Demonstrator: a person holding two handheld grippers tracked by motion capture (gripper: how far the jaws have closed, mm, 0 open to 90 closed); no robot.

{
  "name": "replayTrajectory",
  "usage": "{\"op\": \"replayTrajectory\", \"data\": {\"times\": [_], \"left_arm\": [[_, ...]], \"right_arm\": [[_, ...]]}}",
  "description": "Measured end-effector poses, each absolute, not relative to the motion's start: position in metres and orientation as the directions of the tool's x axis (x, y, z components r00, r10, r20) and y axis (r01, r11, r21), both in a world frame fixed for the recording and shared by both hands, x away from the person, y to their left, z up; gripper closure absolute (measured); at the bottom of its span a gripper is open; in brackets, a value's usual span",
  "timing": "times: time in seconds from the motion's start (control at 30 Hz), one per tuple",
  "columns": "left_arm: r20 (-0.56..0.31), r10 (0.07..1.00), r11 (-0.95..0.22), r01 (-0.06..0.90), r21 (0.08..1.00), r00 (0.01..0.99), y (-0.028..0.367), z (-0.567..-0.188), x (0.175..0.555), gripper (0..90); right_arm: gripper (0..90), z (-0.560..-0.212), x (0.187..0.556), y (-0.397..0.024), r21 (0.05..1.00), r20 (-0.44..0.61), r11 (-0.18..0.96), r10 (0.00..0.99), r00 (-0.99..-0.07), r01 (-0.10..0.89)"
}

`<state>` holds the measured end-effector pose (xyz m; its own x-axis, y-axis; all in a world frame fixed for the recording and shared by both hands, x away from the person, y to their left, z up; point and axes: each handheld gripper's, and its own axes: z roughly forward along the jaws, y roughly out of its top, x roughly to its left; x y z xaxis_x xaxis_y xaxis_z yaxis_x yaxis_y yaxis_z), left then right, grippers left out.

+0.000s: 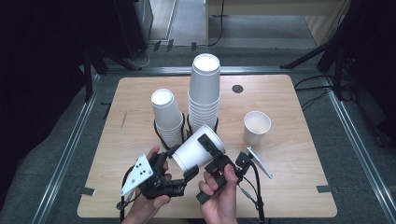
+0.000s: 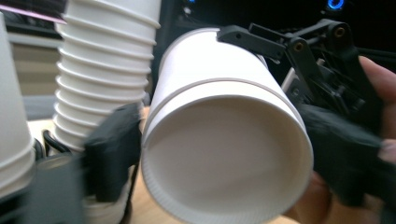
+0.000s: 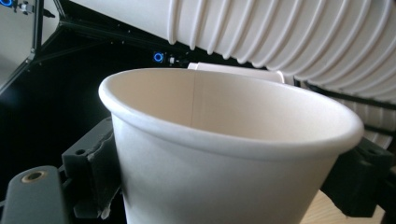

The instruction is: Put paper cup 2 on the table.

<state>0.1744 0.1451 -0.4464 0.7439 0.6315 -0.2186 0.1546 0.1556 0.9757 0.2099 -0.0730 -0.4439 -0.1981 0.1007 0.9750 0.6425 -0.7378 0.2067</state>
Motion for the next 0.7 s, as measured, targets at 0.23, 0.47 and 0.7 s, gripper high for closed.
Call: {"op": "replayTrajectory", "data": {"times": [0.23, 0.47, 0.7], "left_arm": [[-0.243, 0.620, 0.170, 0.175, 0.970, 0.746, 0.153, -0.444, 0.177, 2.8], [-0.245, 0.625, 0.172, 0.176, 0.969, 0.741, 0.156, -0.444, 0.179, 2.0], [-0.245, 0.630, 0.166, 0.180, 0.970, 0.737, 0.157, -0.445, 0.180, 2.0]], "right_arm": [[13.0, -0.436, 0.213, -0.085, 0.304, 0.949, -0.748, 0.182, -0.258, 0.589], [13.2, -0.432, 0.215, -0.097, 0.446, 0.892, -0.740, 0.325, -0.313, 0.503], [13.3, -0.431, 0.217, -0.110, 0.588, 0.808, -0.698, 0.479, -0.342, 0.410]]}}
